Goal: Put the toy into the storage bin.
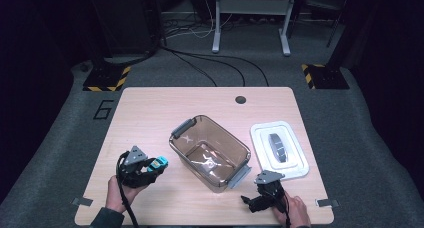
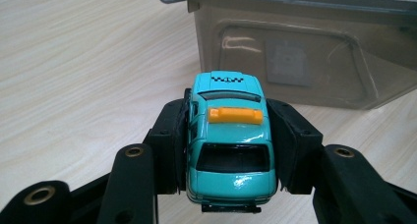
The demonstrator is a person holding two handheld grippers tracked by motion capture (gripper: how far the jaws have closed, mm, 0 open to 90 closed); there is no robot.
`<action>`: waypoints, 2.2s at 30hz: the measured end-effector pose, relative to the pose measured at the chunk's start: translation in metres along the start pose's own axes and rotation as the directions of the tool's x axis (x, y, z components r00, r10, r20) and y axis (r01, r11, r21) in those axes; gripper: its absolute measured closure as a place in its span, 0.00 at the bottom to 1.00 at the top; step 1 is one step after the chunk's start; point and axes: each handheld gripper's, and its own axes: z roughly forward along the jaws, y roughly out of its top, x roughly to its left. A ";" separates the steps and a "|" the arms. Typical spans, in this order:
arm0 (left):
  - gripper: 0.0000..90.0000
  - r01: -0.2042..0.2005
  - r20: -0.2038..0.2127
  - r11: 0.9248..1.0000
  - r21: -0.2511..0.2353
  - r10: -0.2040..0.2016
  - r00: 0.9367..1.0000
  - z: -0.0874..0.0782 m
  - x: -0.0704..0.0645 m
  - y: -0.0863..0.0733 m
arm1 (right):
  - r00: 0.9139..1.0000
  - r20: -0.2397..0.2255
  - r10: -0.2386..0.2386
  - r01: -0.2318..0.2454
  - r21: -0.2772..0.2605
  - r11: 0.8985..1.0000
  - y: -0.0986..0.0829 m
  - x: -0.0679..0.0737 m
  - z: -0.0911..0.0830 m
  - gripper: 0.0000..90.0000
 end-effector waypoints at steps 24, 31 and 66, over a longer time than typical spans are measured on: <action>0.59 -0.020 0.013 1.000 -0.013 0.020 1.000 -0.020 0.009 0.059 | 1.000 0.000 0.000 0.000 0.000 1.000 0.000 0.000 0.000 0.00; 0.59 -0.031 0.007 1.000 -0.007 0.031 1.000 -0.024 0.013 0.073 | 1.000 0.000 0.000 0.000 0.000 1.000 0.000 0.000 0.000 0.00; 0.59 -0.082 0.109 0.988 0.129 0.068 0.992 0.024 0.008 0.142 | 1.000 0.000 -0.002 0.002 0.001 1.000 0.000 0.000 0.000 0.00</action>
